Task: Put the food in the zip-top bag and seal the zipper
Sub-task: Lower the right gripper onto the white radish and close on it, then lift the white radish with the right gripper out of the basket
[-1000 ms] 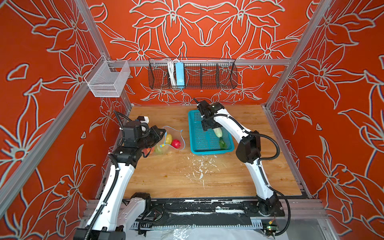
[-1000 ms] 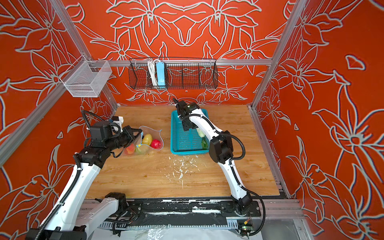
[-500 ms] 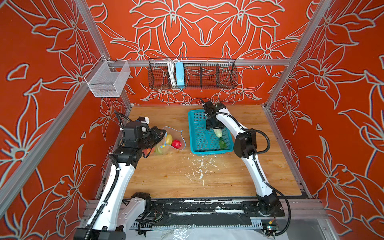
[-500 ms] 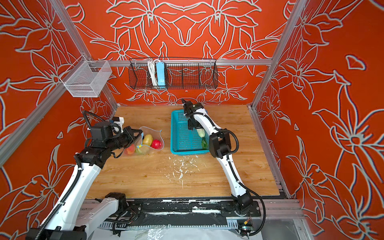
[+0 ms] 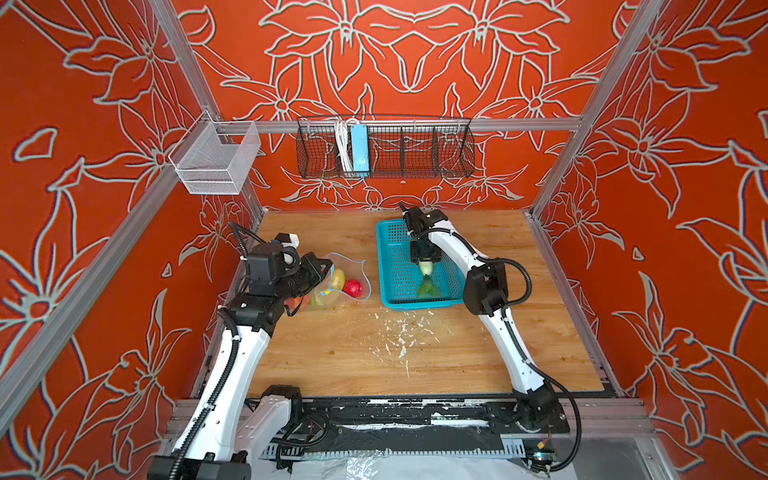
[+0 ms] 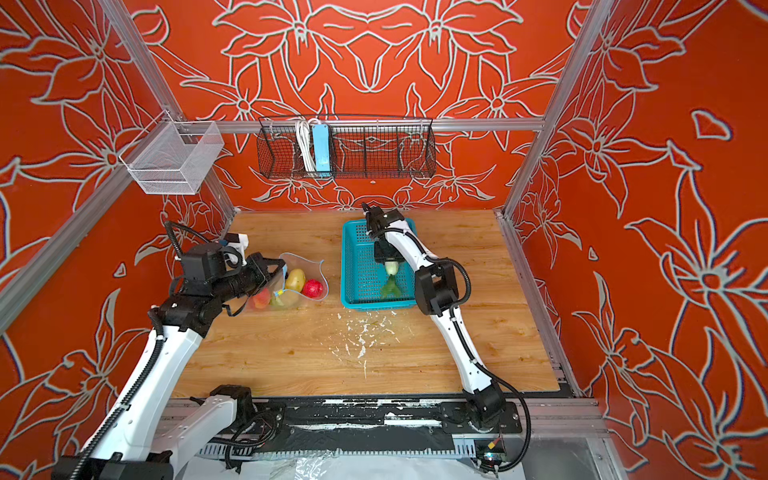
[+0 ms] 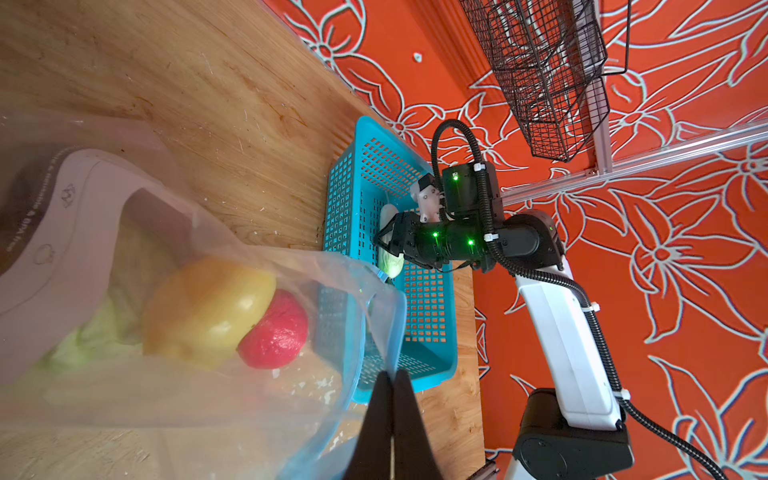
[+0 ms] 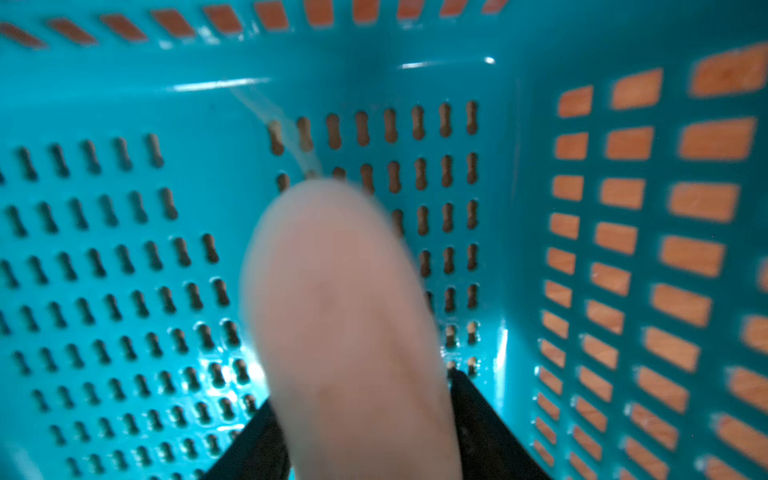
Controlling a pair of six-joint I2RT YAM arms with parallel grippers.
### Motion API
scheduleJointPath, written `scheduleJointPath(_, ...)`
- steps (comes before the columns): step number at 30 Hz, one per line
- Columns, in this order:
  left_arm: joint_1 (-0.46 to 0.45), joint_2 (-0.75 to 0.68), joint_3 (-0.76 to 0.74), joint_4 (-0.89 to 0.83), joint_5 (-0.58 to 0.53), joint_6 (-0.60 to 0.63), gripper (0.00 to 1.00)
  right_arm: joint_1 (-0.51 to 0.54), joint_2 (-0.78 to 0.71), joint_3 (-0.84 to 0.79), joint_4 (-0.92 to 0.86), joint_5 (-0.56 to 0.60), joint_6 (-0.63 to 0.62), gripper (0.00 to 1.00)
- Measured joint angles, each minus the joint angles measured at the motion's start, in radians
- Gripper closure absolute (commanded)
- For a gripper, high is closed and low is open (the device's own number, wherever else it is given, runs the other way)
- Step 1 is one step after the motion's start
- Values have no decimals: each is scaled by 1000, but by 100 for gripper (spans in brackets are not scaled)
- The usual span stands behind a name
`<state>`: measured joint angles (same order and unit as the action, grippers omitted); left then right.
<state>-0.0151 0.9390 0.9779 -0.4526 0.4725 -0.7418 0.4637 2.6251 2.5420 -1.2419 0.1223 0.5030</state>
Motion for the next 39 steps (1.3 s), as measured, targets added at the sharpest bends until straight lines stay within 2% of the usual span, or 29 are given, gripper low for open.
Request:
scheduleJointPath(7, 0, 0, -3, 2, 0, -2, 100, 0, -4, -17, 27, -10, -9, 72)
scheduleJointPath(13, 0, -1, -9, 7, 0, -13, 100, 0, -48, -95, 77, -17, -15, 80)
scheduleJointPath(20, 0, -1, -10, 7, -4, -18, 100, 0, -187, -300, 211, -69, -5, 81)
scheduleJointPath(31, 0, -2, -11, 7, -8, -22, 100, 0, -383, -489, 432, -146, 56, 83)
scheduleJointPath(39, 0, -3, -11, 6, -7, -34, 100, 0, -485, -647, 551, -158, 97, 83)
